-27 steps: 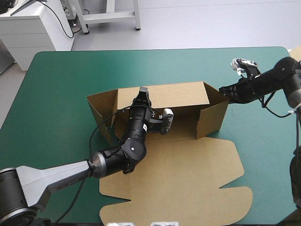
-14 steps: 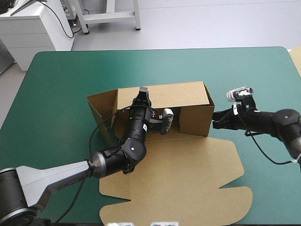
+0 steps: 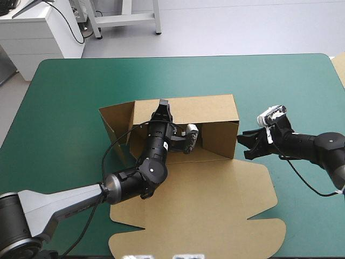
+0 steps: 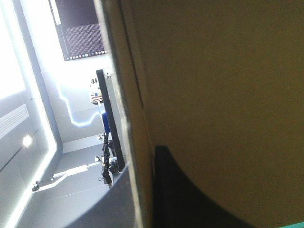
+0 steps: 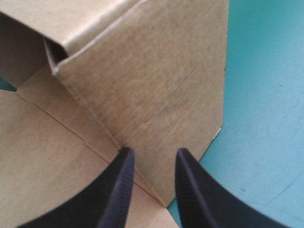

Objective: Fold the box

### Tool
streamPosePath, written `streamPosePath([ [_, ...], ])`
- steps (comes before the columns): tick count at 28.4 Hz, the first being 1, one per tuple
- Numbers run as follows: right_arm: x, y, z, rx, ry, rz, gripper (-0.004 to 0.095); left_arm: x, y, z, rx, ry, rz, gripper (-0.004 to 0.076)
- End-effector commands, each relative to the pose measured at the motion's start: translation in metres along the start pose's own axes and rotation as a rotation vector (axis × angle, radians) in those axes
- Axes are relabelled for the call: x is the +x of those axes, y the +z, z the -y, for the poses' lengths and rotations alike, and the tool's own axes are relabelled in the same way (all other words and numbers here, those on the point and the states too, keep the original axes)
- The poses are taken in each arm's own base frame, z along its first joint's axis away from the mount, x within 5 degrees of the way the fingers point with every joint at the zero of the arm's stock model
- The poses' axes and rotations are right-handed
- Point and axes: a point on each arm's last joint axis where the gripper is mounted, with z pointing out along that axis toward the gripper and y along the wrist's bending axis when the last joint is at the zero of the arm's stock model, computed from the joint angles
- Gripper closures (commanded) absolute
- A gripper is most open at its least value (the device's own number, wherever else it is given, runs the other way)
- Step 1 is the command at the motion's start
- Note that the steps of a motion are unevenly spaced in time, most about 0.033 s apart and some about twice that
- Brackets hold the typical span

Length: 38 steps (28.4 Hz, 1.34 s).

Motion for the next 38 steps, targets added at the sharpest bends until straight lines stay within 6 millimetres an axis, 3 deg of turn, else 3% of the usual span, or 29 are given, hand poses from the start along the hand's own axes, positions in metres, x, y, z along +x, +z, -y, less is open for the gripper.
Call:
streamPosePath([
  [1,-0.011,-0.009,-0.013,-0.081,-0.004,0.048,0.0377,0.004,-0.005,-0.014,-0.048,0.001,0.009,0.0731],
  [3,-0.011,-0.009,-0.013,-0.086,-0.001,0.047,0.0249,0.004,-0.005,-0.014,-0.048,0.001,0.009,0.0731],
  [6,-0.011,-0.008,-0.016,-0.106,-0.002,0.046,0.0172,0.004,-0.005,-0.014,-0.048,0.001,0.009,0.0731],
  [20,-0.008,-0.011,-0.035,-0.281,0.039,-0.012,0.0172,0.004,-0.005,-0.014,-0.048,0.000,0.010,0.0731],
  [25,-0.009,-0.012,-0.035,-0.091,0.054,0.012,0.0172,0.003,-0.005,-0.013,-0.042,-0.005,0.007,0.0731],
  [35,-0.014,0.021,-0.066,0.253,0.056,0.152,0.0172,0.003,-0.005,-0.013,-0.042,-0.005,0.007,0.0731],
  [38,-0.017,0.028,-0.069,0.318,0.067,0.189,0.0261,0.003,-0.005,-0.013,-0.042,-0.005,0.007,0.0731],
])
